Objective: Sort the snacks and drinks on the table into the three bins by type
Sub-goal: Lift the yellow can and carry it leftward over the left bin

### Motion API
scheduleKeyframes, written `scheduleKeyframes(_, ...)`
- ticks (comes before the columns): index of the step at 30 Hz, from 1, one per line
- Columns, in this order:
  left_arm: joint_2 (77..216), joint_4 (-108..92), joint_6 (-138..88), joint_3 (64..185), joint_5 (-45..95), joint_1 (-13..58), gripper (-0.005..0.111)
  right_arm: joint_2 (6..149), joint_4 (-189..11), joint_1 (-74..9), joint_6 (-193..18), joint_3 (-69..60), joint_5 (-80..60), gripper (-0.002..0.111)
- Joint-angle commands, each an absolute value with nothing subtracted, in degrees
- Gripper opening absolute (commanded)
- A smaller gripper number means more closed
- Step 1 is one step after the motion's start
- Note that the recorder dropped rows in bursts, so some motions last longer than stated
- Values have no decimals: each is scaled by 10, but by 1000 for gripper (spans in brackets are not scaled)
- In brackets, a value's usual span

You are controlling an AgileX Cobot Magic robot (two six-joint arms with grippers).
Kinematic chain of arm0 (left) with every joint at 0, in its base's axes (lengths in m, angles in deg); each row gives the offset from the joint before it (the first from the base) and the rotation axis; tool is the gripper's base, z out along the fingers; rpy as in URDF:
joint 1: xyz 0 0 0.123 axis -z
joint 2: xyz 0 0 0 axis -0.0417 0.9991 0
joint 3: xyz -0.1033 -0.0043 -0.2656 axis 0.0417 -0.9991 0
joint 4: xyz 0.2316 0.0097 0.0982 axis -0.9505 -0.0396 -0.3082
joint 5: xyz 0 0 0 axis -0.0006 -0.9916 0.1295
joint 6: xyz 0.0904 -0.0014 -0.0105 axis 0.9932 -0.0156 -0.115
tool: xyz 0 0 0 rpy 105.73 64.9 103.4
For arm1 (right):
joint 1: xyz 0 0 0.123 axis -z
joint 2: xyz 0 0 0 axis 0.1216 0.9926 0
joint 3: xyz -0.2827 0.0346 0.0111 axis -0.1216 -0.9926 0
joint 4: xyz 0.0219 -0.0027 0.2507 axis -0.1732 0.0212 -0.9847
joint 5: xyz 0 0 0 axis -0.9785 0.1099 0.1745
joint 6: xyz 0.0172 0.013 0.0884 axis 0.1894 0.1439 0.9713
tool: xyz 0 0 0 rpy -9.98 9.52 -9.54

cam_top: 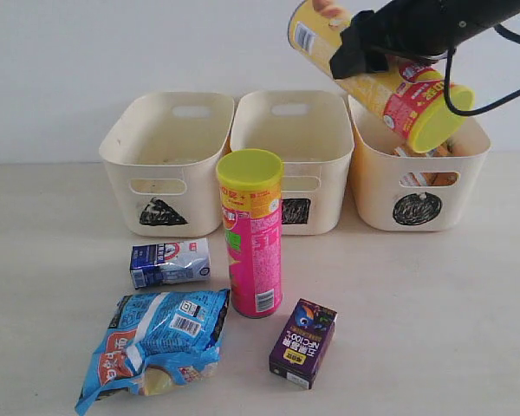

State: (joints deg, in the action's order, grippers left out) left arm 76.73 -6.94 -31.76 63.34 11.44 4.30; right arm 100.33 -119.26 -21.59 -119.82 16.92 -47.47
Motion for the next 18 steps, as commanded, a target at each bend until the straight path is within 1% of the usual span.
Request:
scheduleKeyframes(1,765,-66,-321,636,119,42,4,1001,-1220,-246,-1214,175,-419,0)
scheduleKeyframes(4,765,-66,-321,636,119,42,4,1002,-1221,-278,-1221,175,-369,0)
scheduleKeyframes(10,765,-66,-321,636,119,42,4,1059,-1221,-372,-1224,175,-114,0)
scheduleKeyframes(15,765,-66,-321,636,119,42,4,1117,-1218,-415,-1219,175,46,0)
scheduleKeyframes(16,765,-66,-321,636,119,42,4,1143,-1203,-429,-1210,179,101,0)
scheduleKeyframes(18,765,-66,-321,636,119,42,4,1167,-1190,-437,-1187,192,125,0)
